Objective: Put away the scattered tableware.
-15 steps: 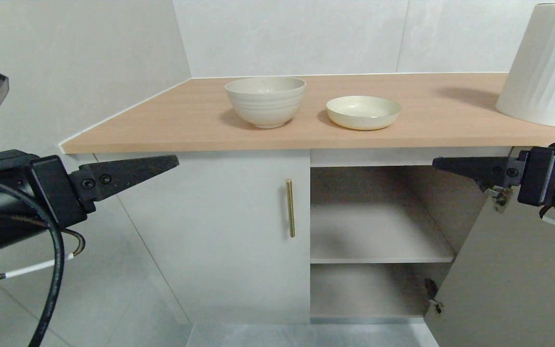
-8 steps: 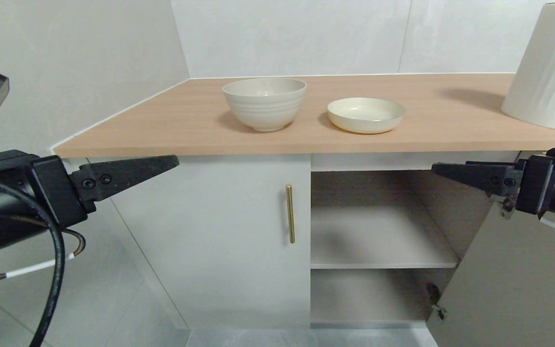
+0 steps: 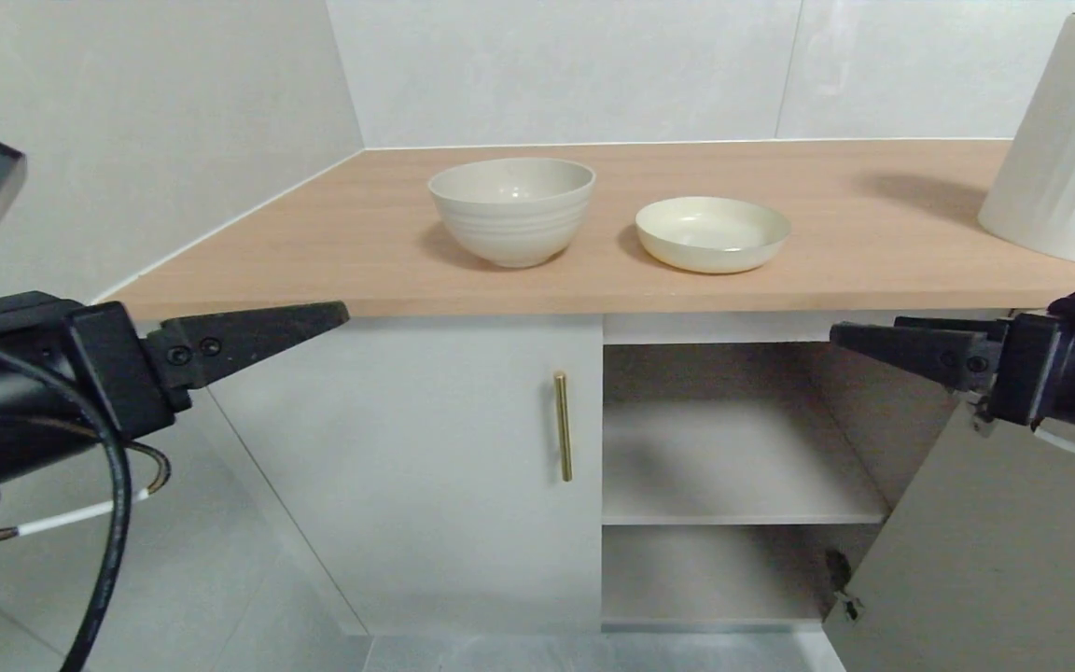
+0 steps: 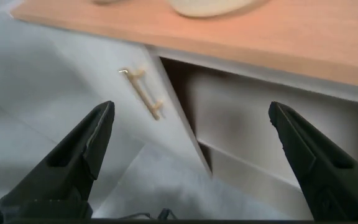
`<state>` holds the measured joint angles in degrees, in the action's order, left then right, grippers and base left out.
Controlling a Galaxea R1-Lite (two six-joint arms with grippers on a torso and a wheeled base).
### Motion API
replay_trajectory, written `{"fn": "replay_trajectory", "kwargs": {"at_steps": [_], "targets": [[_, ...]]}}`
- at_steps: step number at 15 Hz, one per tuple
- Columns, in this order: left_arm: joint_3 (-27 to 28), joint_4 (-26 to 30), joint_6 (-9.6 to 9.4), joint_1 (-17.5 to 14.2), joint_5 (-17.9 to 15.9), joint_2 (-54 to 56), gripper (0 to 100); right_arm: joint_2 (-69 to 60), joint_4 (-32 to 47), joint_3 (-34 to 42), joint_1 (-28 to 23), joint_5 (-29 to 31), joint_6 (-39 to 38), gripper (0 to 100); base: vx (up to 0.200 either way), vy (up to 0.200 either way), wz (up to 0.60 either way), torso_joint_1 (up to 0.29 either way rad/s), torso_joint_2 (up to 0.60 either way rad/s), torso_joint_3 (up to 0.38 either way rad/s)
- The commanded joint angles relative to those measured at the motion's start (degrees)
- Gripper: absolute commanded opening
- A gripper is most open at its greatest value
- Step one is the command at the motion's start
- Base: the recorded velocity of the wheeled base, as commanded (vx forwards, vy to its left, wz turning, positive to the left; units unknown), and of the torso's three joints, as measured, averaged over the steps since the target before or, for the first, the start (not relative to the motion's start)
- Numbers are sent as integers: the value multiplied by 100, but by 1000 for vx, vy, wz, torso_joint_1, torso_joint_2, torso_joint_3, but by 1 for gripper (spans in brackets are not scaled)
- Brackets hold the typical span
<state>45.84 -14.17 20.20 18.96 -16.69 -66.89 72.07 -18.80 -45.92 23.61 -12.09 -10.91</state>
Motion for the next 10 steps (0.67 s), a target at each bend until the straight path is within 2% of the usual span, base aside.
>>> {"fn": "replay_trajectory", "kwargs": {"at_steps": [1, 10], "targets": [[4, -16, 2, 3, -1, -52, 100, 9, -10, -4, 3, -4, 1, 100, 0, 0, 0, 144, -447, -330], [-22, -7, 2, 12, -19, -131, 100, 44, -27, 75, 3, -12, 159, 100, 0, 0, 0, 162, -501, -302]]}}
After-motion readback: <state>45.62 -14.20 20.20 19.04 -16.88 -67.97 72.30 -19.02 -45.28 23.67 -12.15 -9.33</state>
